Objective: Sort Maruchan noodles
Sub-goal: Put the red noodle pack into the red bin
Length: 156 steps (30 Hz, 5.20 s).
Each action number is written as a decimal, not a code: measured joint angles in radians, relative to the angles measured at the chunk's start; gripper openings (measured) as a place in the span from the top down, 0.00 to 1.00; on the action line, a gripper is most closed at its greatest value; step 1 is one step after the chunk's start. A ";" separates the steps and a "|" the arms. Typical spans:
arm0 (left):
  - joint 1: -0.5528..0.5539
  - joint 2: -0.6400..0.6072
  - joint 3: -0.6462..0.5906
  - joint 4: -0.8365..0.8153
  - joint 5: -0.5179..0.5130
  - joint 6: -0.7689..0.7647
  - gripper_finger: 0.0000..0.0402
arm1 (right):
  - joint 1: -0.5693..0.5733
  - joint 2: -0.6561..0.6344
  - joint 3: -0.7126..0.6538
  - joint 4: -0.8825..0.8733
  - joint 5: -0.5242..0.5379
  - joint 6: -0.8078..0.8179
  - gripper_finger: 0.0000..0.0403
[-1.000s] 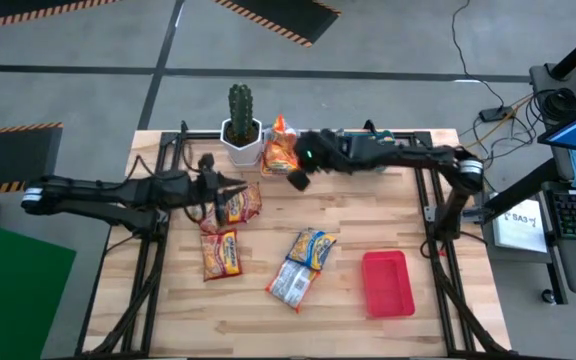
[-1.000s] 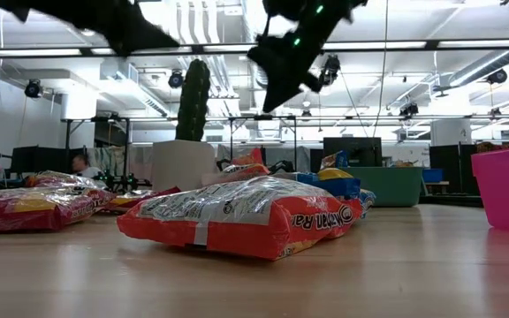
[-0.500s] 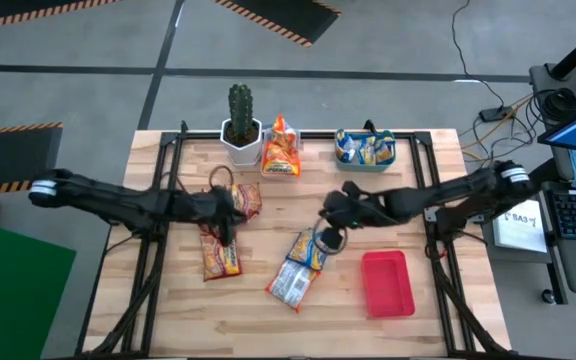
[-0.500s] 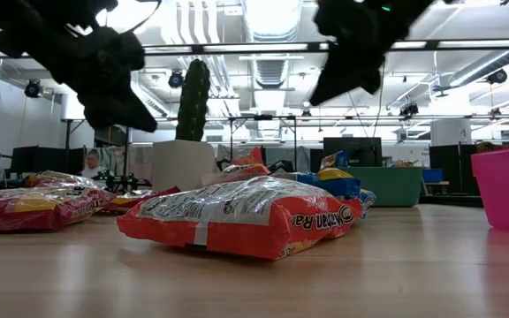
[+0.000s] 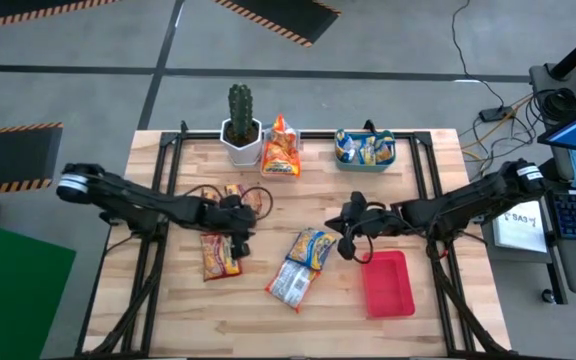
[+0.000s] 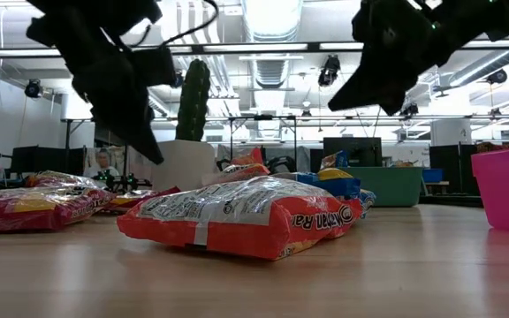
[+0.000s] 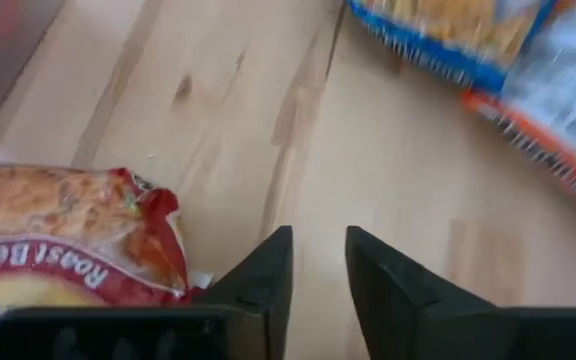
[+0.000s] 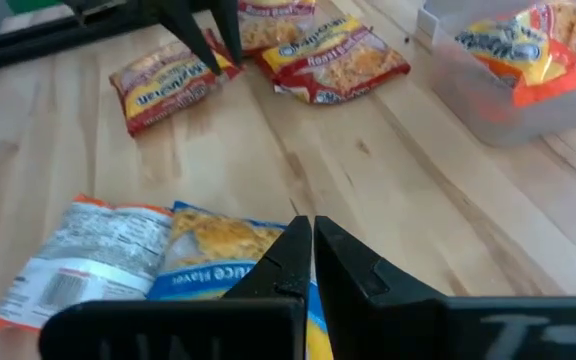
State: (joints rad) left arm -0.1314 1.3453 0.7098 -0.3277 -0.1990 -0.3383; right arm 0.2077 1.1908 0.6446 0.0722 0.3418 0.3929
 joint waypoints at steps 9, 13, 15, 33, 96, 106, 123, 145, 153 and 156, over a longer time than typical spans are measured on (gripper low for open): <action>0.000 0.136 0.027 -0.033 -0.155 0.120 0.57 | 0.000 0.009 -0.035 0.075 0.000 -0.004 0.98; 0.002 0.179 0.022 -0.013 -0.244 0.123 0.51 | 0.000 0.014 -0.040 0.089 0.000 -0.011 0.98; 0.002 0.195 0.023 -0.011 -0.289 0.121 0.51 | -0.001 0.018 -0.042 0.093 0.000 -0.011 0.98; 0.007 0.347 0.027 0.117 -0.375 0.119 0.62 | -0.003 0.023 -0.044 0.121 0.001 -0.012 0.98; -0.018 0.227 0.033 0.049 -0.124 0.215 1.00 | -0.220 0.521 0.402 -0.064 -0.229 0.203 0.37; -0.014 0.227 -0.075 0.246 -0.143 0.171 1.00 | -0.246 0.521 0.371 -0.017 -0.238 0.375 0.24; -0.004 0.226 -0.166 0.416 -0.162 0.135 1.00 | -0.275 0.738 0.355 0.349 -0.287 0.506 0.21; -0.004 0.228 -0.168 0.452 -0.154 0.141 1.00 | -0.276 0.886 0.502 0.528 -0.402 0.346 0.71; -0.020 0.210 -0.168 0.443 -0.154 0.126 1.00 | -0.278 0.863 0.492 0.491 -0.433 0.295 0.96; -0.028 0.163 -0.168 0.422 -0.155 0.138 1.00 | -0.278 0.834 0.490 0.440 -0.436 0.275 0.96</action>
State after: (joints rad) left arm -0.1592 1.5086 0.5415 0.0939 -0.3545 -0.2001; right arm -0.0704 2.0247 1.1342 0.5124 -0.0944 0.6680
